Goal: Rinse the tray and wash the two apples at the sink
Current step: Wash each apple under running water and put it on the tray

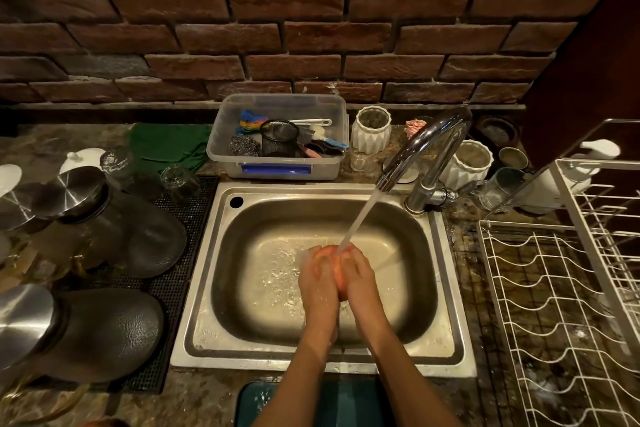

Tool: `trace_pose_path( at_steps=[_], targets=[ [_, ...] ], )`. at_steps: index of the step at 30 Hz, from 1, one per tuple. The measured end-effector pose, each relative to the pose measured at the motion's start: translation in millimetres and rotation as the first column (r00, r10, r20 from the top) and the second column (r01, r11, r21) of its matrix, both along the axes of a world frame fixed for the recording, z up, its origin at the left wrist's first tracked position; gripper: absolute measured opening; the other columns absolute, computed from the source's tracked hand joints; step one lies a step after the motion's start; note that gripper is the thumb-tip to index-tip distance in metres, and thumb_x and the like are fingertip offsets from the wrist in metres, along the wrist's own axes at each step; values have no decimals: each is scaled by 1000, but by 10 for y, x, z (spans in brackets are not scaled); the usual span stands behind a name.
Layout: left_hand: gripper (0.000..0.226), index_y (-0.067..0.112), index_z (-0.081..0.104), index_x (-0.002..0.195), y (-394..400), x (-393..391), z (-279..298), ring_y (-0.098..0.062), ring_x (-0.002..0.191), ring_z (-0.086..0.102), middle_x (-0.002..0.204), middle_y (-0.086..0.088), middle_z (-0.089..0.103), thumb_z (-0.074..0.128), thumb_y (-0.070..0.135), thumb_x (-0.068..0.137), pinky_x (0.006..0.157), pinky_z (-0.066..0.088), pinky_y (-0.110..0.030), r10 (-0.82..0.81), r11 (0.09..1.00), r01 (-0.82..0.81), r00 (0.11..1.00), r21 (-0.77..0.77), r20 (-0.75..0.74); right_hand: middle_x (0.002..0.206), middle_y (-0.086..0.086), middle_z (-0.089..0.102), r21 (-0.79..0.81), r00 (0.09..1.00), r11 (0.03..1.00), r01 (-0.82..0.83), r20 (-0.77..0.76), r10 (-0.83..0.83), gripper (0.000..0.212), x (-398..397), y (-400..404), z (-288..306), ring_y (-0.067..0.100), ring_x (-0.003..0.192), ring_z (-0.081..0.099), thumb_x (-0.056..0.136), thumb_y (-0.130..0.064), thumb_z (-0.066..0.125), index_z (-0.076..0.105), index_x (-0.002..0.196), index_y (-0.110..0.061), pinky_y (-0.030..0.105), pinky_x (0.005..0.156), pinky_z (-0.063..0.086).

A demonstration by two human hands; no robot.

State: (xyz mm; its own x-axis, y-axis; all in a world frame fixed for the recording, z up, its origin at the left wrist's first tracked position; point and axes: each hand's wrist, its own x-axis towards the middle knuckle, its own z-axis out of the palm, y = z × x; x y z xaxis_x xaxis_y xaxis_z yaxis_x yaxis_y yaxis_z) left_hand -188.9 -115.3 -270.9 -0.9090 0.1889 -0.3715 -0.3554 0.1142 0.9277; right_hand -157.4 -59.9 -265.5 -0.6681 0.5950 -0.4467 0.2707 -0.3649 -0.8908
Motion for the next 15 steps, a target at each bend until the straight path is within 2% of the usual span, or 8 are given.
trace_pose_path(
  at_steps=[3,5,7,9,13,15],
  targets=[
    [20,16,65,100,19,-106,9,-24,92,70,102,-10,71,48,27,100,73,62,-40,83,995,-94,971,40,223,129,-6,58,48,994,993,-112,-3,112,35,62,-55,-25,8,113,62,99,-28,57,56,134,-31,15,80,55],
    [25,8,61,95,7,-155,29,-25,82,68,93,-15,69,44,24,101,65,60,-37,110,993,-121,930,9,351,127,-6,58,66,992,990,-123,4,123,36,71,-58,-16,8,111,62,97,-27,61,56,132,-29,18,84,56],
    [31,7,62,93,-3,-166,27,-26,81,67,91,-18,69,40,26,103,71,59,-38,117,992,-124,906,-9,406,121,1,63,125,994,986,-106,46,101,27,24,-51,-9,9,105,65,98,-23,59,61,125,-24,14,77,54],
    [32,13,65,98,1,-129,2,-26,89,70,97,-15,72,41,34,104,81,59,-42,116,993,-121,920,-12,375,111,5,68,140,994,987,-78,90,65,21,-33,-64,-11,8,96,67,101,-21,52,65,118,-17,7,66,50],
    [24,20,63,108,12,-80,-56,-9,85,65,96,2,69,54,41,100,62,45,-20,70,987,-47,987,-156,146,90,0,72,139,990,990,-20,140,0,27,-83,-125,16,4,81,67,105,-29,46,69,108,-14,4,53,43],
    [25,18,65,105,4,-64,-84,-9,84,65,94,2,69,57,40,99,62,44,-19,71,982,-48,990,-183,122,85,-1,70,145,984,989,3,176,-29,32,-88,-131,-1,4,77,64,106,-27,41,69,100,-14,3,50,40]
  ],
)
